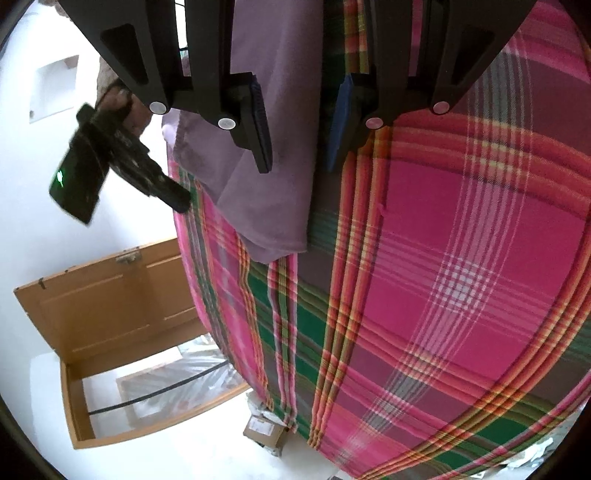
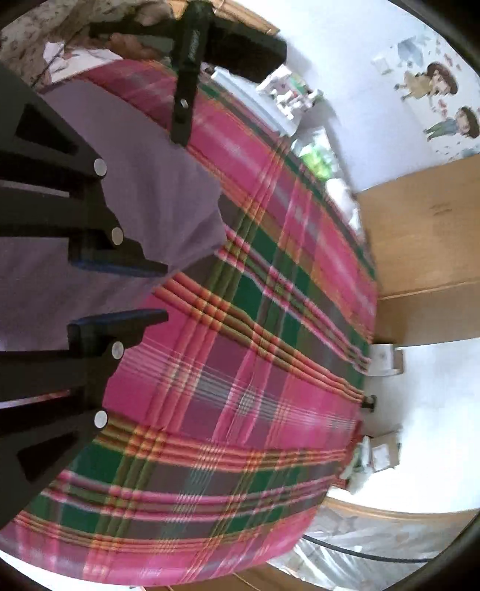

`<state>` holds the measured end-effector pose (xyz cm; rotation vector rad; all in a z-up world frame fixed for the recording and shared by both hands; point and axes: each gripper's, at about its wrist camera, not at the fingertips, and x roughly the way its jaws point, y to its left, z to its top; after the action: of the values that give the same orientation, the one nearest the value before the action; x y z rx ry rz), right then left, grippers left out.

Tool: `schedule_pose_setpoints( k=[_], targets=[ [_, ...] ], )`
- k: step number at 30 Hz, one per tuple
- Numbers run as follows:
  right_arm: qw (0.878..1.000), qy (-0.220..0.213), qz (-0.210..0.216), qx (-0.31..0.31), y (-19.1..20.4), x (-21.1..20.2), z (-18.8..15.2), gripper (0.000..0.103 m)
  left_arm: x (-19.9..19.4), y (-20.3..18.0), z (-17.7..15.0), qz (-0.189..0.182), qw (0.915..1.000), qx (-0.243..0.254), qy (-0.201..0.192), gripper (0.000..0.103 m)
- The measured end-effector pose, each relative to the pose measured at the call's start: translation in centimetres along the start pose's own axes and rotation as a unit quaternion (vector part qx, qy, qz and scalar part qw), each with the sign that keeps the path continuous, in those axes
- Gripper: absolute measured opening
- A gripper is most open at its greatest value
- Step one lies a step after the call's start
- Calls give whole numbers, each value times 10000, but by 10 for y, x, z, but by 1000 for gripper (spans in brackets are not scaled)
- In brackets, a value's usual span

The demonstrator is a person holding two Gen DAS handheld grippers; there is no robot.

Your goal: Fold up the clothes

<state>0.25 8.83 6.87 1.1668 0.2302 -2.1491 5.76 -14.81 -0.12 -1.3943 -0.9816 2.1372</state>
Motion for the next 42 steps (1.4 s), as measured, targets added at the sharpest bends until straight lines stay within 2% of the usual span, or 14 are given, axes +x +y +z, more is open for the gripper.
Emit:
schedule_pose_setpoints(
  k=[3,8,11,15,17,19,21,23,28,33,36,39,42],
  targets=[
    [9999,-97,55,-82,10,-15,-26,18,-4,0,-6,-17,10000,0,-20,31],
    [9991,49,-402,-157,23,-18,-69,18,-12,-1,-20,-31,10000,13,-59,31],
    [9982,-170,-566,137,21,-34,-80,18,-17,-4,-31,18,10000,85,-27,31],
    [9963,-678,-380,367,33,-64,-99,24,-23,-9,-48,-57,9998,195,-12,31],
    [9970,-656,-299,286,46,-63,-114,24,-22,-7,-55,-19,9998,198,23,32],
    [9968,-572,-485,266,52,-57,-127,24,-22,-2,-61,18,9998,161,98,32],
    [9952,-663,-611,386,53,-57,-138,25,-22,1,-67,55,9998,138,156,32],
    [9933,-782,-516,670,47,-66,-145,27,-24,1,-72,70,9997,156,164,32],
    [9839,-1290,-344,1189,40,-88,-152,30,-29,1,-82,59,9997,194,162,32],
    [9859,-938,-535,1279,48,-70,-159,31,-31,3,-88,9,9997,178,169,32],
    [9824,-976,-507,1511,43,-77,-163,32,-32,6,-91,47,9997,136,195,32],
    [9808,-1167,-661,1414,47,-89,-157,32,-35,6,-91,18,9998,98,155,32],
    [9810,-1292,-577,1326,52,-84,-150,32,-36,7,-89,20,9999,57,128,32]
  ],
)
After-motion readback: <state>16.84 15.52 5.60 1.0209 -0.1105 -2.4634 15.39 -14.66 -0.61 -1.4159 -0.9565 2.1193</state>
